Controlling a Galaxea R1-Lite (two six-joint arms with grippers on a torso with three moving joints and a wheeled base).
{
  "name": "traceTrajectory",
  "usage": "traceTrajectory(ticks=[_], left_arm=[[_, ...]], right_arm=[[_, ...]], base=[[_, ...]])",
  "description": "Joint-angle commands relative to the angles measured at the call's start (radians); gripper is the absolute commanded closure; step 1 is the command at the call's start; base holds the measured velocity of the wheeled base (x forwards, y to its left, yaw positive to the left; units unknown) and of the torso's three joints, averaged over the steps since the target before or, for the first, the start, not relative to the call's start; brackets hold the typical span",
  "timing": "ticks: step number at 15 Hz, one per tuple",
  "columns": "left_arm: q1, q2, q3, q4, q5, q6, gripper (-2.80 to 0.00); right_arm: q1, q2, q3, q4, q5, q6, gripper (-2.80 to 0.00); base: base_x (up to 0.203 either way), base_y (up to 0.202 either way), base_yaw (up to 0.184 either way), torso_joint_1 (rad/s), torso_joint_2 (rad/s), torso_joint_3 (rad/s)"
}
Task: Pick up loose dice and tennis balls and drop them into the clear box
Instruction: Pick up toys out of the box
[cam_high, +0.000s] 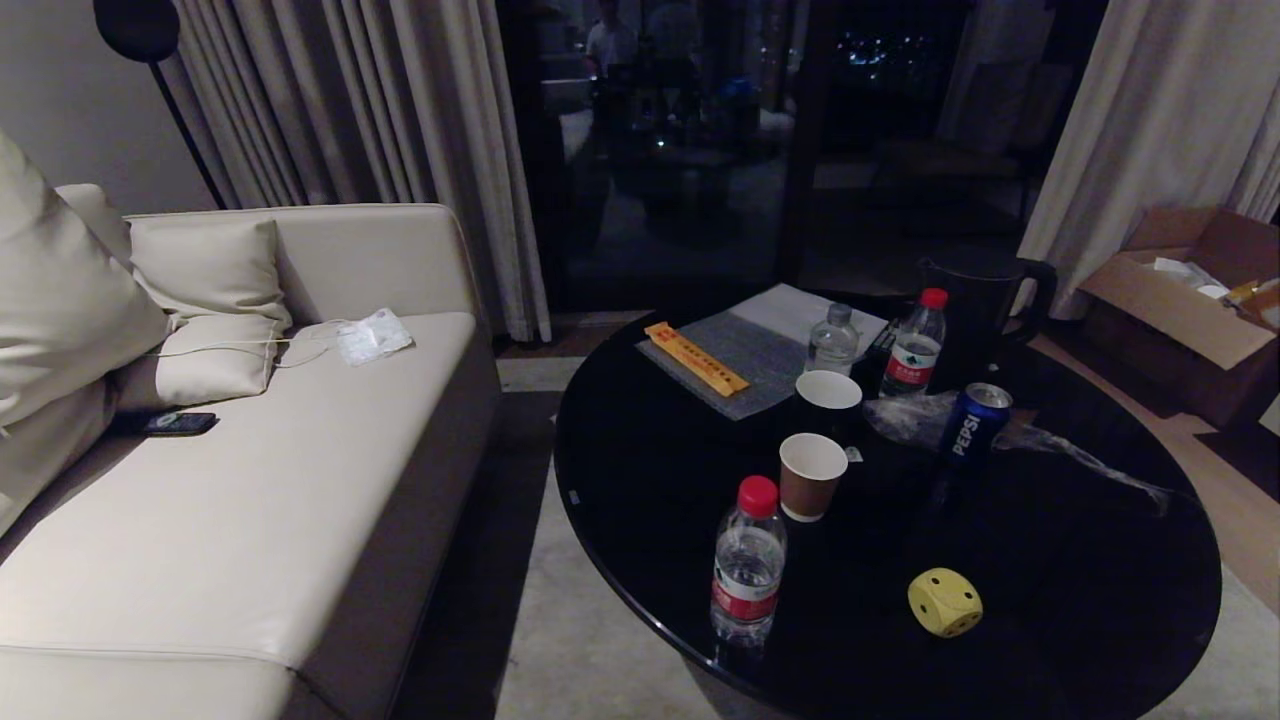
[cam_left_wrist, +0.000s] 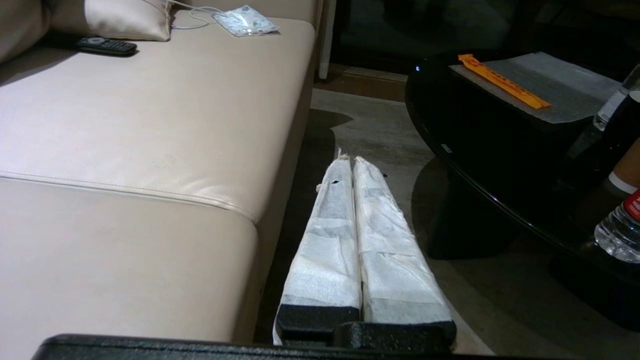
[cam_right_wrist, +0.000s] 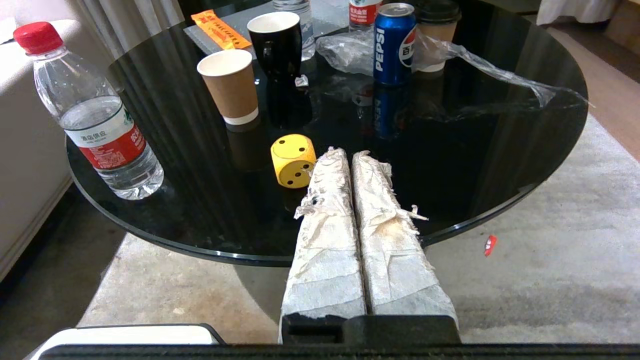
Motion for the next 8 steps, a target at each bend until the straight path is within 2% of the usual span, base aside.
traceTrajectory(ticks=[1,7,8], left_arm=[[0.000,0.002,0.002,-0.002,-0.002,0.003,0.00],[0.000,0.002,0.002,-0.002,0.000,0.000,0.00],[0.000,0.002,0.002,-0.002,0.000,0.002,0.00]], right_arm=[[0.000,0.002,0.000,-0.001,0.001,-0.001,0.00],[0.000,0.002,0.000,0.001,0.001,-0.001,0.00],[0.000,0.002,0.000,0.001,0.001,-0.001,0.00]], base=[[0.000,0.000,0.000,0.000,0.00,0.000],[0.000,0.000,0.000,0.000,0.00,0.000],[0.125,0.000,-0.003,0.003,0.01,0.002]])
